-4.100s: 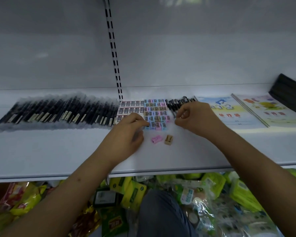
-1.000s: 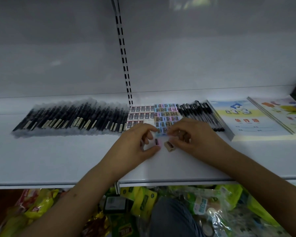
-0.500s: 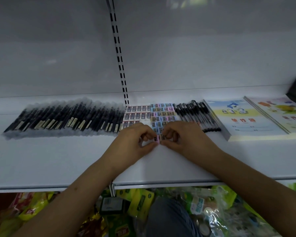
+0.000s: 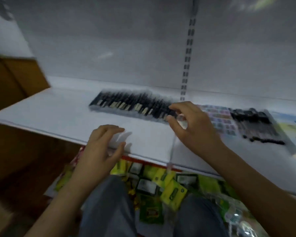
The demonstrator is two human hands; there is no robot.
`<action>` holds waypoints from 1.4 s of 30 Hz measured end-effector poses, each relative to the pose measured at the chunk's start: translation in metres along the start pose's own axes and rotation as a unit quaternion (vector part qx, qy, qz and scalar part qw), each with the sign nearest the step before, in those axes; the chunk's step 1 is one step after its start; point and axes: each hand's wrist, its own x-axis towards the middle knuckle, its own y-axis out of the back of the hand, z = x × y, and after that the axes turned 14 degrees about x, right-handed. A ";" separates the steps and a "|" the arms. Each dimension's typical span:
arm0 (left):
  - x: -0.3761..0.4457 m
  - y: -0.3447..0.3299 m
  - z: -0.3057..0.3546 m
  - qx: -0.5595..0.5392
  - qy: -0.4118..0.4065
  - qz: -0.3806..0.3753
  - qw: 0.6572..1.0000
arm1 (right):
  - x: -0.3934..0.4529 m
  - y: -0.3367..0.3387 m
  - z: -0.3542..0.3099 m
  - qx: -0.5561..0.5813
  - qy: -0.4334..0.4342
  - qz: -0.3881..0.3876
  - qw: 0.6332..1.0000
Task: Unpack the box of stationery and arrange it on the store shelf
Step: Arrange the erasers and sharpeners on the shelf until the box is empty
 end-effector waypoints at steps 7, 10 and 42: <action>-0.183 0.138 -0.161 0.188 0.330 -0.041 0.924 | 0.023 -0.223 -0.135 0.126 0.109 -0.239 0.957; -0.257 0.184 -0.212 0.226 0.485 -0.155 0.831 | 0.009 -0.313 -0.194 0.136 0.154 -0.372 0.905; -0.390 0.137 -0.244 0.108 0.662 -0.488 0.559 | -0.112 -0.577 -0.255 0.002 0.323 -0.623 0.713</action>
